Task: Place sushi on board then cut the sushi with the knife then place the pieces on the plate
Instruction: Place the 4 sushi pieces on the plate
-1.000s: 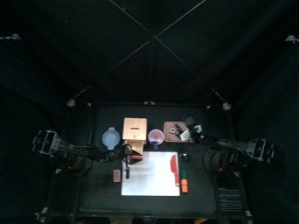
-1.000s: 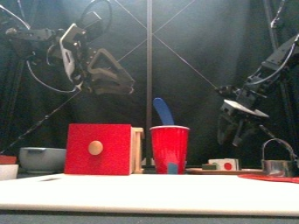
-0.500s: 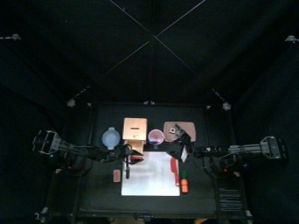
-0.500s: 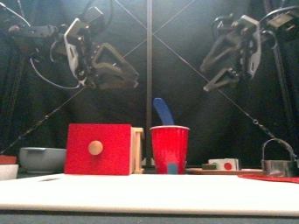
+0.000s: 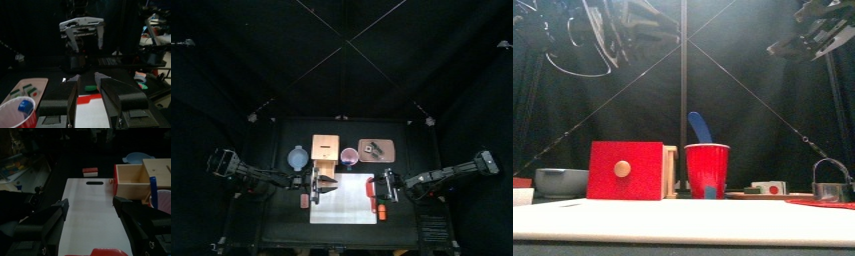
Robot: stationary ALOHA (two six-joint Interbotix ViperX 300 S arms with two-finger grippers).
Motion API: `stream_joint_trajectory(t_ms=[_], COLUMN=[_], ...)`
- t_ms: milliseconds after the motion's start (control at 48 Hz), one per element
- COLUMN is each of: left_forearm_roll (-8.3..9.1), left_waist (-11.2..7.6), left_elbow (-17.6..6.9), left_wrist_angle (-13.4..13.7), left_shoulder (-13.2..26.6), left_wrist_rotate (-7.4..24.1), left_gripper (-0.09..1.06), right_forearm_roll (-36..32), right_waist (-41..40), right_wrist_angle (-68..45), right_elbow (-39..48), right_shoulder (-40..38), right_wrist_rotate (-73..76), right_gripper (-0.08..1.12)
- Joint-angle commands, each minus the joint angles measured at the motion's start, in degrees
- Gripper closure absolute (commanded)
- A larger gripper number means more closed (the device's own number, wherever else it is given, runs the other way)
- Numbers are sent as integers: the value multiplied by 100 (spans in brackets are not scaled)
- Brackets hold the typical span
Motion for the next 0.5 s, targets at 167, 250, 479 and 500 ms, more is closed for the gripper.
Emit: stream_joint_trajectory(t_ms=[167,250,479,500], left_forearm_roll=[149,158,97,97], left_waist=[132,343,677,686], left_elbow=[246,396,835,870], left_wrist_angle=[-114,-114,-114,-114], left_shoulder=[-272,-334,-343,-343], left_wrist_rotate=[9,0,-9,0], left_gripper=[24,24,24,24], right_forearm_roll=[-9,-9,0,9], right_waist=[-686,-932,-1415,-1433], right_wrist_angle=[-35,-53,-202,-220], right_elbow=[211,211,281,299], right_shoulder=[-360,-316,-176,-167], right_wrist_rotate=[18,18,18,18], right_gripper=[5,5,5,5])
